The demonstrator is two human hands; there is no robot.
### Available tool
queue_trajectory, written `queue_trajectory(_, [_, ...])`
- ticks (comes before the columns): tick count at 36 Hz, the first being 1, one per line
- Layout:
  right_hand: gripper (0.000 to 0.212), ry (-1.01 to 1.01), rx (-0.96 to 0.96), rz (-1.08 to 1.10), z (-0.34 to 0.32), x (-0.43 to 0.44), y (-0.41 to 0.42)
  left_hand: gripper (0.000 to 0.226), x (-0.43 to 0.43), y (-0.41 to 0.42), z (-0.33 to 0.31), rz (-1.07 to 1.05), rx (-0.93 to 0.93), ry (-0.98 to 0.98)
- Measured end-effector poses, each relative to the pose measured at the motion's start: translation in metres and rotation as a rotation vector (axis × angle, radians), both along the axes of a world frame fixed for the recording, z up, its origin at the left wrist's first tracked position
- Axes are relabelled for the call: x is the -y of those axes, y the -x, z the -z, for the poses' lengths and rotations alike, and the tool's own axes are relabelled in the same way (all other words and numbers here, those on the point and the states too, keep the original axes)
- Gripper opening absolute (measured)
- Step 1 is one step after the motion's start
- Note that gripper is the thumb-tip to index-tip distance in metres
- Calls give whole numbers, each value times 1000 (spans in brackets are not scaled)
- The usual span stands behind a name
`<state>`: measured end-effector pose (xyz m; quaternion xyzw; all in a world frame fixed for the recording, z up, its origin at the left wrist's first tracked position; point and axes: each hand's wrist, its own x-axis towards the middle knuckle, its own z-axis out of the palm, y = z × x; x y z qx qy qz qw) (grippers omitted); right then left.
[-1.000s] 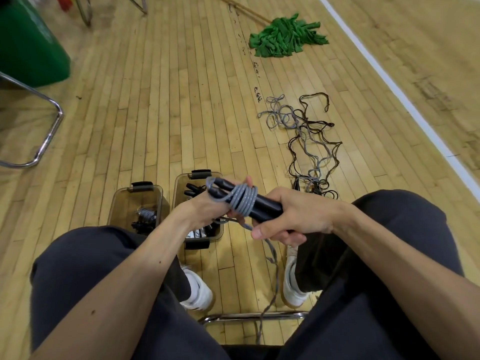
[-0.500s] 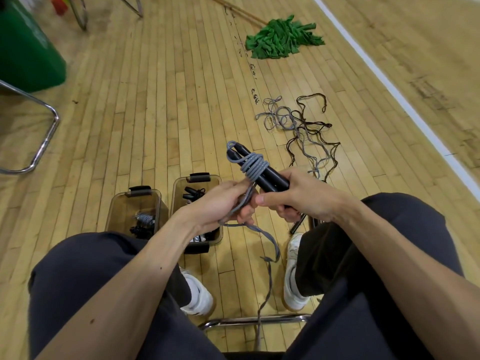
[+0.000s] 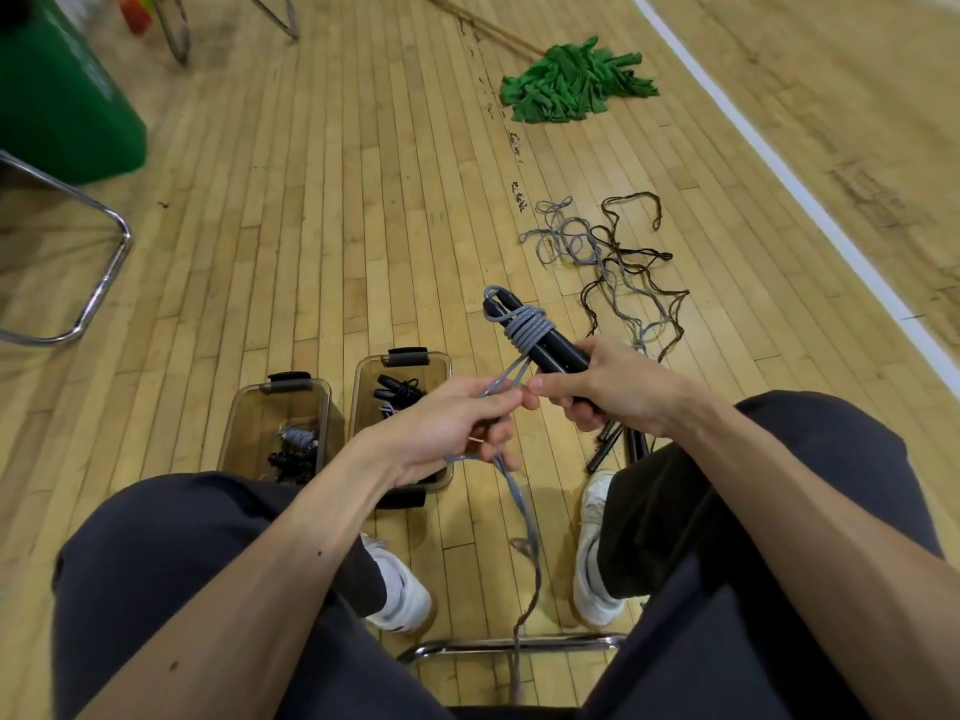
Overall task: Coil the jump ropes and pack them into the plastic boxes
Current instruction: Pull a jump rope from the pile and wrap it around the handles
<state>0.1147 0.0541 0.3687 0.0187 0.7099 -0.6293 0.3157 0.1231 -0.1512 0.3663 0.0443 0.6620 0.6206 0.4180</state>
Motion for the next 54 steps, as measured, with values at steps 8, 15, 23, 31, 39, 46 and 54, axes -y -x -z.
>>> queue_trajectory(8, [13, -243, -110, 198, 18, -8, 8, 26, -3, -11, -1, 50, -38, 146])
queue_trajectory(15, [14, -452, -109, 179, 35, -8, 9, 29, -6, -21, -1, 256, -499, 497])
queue_trajectory(23, [17, -579, 73, -122, 36, 1, 5, 30, 0, -15, -14, 346, -885, 648])
queue_trajectory(31, [22, -524, 307, -571, 31, 15, -9, 24, 11, -4, -9, 270, -1138, 591])
queue_trajectory(39, [27, -360, 345, -760, 23, 22, -20, 15, 14, 8, 0, 174, -955, 494])
queue_trajectory(46, [29, -218, 350, -797, 18, 13, -27, 12, 16, 16, 11, 148, -672, 395])
queue_trajectory(54, [22, -18, 242, -683, 7, 5, -35, 23, 10, 15, 20, 133, -514, 336])
